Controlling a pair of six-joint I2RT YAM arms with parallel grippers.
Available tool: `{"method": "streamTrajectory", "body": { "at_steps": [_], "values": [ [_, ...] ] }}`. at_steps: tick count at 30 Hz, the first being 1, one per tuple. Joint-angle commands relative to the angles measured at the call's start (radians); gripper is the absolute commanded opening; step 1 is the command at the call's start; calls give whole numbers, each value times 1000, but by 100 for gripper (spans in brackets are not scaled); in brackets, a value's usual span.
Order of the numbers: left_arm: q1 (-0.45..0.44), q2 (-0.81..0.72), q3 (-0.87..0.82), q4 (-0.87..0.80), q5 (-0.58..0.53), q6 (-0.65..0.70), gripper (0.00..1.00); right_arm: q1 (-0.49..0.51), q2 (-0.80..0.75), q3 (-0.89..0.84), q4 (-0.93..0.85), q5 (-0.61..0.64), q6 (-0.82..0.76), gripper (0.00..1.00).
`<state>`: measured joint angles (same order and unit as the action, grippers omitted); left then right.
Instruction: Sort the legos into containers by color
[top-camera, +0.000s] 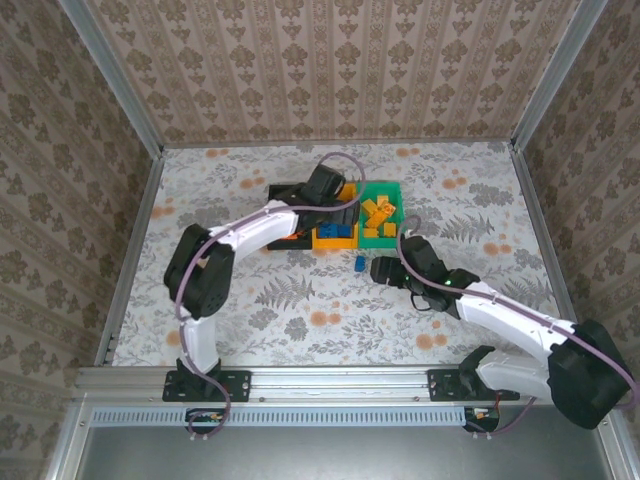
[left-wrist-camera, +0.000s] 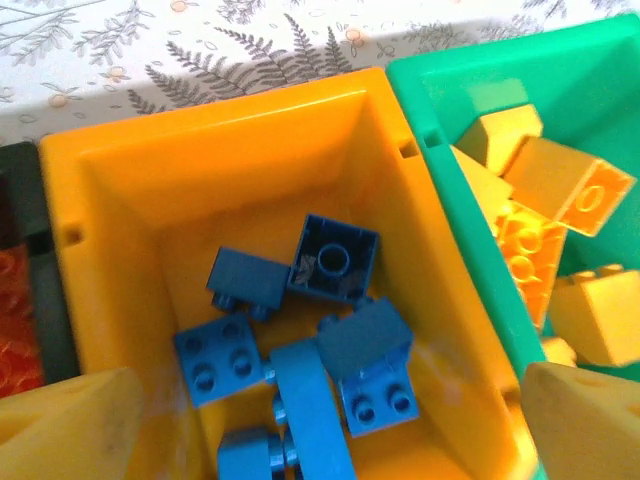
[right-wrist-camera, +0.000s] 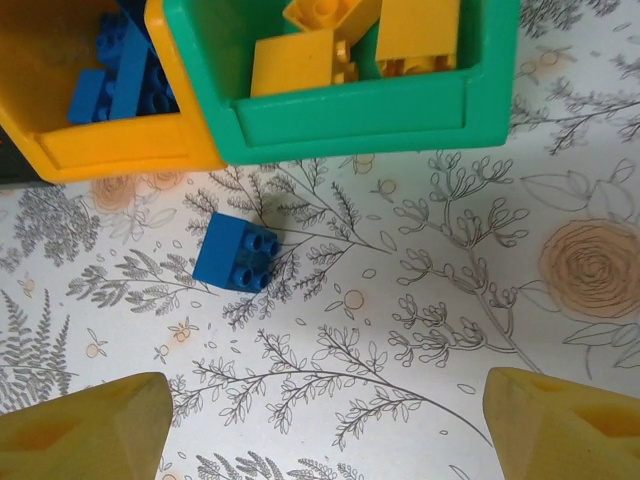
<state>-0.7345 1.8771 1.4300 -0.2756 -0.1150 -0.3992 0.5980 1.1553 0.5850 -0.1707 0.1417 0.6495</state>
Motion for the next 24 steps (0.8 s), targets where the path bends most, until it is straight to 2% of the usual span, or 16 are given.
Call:
{"method": "streamTrajectory", "body": {
  "at_steps": [1,8,14,19,24],
  "values": [
    [-22,-211,-62,66,2,-10,100,19,61,56,58,-5,19,83],
    [-136,-543,-341,141,-105,-17,100,47,220,131,115,-2,24,82],
    [-185,-807,-668,175,-201,-138,100,61,375,212,122,7,21,78],
    [-191,-984,-888,171,-251,-258,100,65,480,271,100,32,27,69],
    [-194,-1052,-987,125,-277,-344,100,65,560,325,63,62,22,56]
  ]
}}
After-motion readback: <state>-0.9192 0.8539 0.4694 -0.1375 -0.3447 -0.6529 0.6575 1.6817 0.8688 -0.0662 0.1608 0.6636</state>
